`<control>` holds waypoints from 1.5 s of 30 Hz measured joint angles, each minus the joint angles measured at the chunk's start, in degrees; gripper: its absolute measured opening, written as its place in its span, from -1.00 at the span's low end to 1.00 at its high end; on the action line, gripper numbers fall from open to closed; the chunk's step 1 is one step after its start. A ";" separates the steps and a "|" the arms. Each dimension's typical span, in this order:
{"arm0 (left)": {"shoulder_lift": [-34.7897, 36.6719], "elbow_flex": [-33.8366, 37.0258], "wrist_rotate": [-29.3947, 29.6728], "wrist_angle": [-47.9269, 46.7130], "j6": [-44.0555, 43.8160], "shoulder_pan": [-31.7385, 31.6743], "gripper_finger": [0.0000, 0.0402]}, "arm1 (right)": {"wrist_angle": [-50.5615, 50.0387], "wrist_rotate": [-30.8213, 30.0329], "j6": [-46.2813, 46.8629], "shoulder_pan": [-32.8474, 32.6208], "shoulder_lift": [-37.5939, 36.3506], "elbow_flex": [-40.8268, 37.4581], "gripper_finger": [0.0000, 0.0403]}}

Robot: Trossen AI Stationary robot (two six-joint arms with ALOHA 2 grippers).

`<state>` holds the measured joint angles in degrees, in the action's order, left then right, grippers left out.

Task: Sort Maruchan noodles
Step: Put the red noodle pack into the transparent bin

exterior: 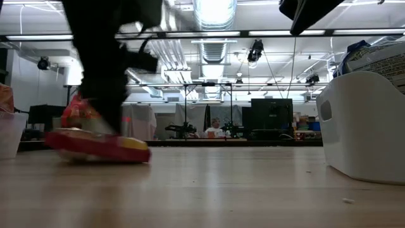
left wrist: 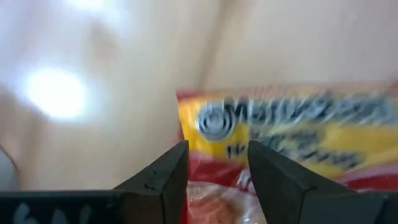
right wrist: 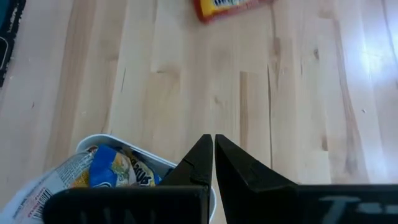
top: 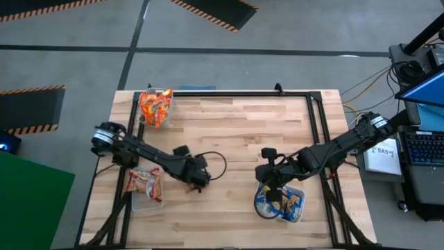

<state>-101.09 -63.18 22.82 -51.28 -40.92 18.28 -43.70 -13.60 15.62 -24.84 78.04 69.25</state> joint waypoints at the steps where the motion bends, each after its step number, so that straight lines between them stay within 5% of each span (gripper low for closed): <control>1: 0.45 -0.85 3.10 1.49 0.86 -0.02 -0.26 | 0.22 -0.08 0.41 0.00 0.00 -0.03 -0.96; 6: 1.64 -4.61 9.98 3.79 7.40 0.36 -0.26 | 4.85 -4.16 4.62 0.02 0.07 -1.86 -0.96; 14: 2.13 -2.51 1.54 4.81 16.45 6.87 -0.26 | 24.22 -4.33 5.29 1.41 0.11 -12.35 -0.96; 24: 3.00 4.18 0.14 13.39 13.69 14.61 -0.26 | 46.26 3.30 6.28 10.53 0.15 -22.97 -0.96; 30: 3.03 9.01 1.86 15.87 9.93 14.56 -0.26 | 49.26 3.23 6.36 12.96 0.15 -23.43 -0.96; 37: 3.22 12.00 12.48 20.62 10.59 12.60 -0.26 | 51.09 3.03 8.01 13.34 0.17 -22.45 -0.92; 45: 5.33 10.91 14.99 20.43 17.69 11.17 -0.26 | 51.00 2.97 14.37 17.87 0.17 -21.64 -0.46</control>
<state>-95.76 -52.27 37.81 -30.84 -23.23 29.45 7.30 -10.63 30.00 -6.97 78.22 47.62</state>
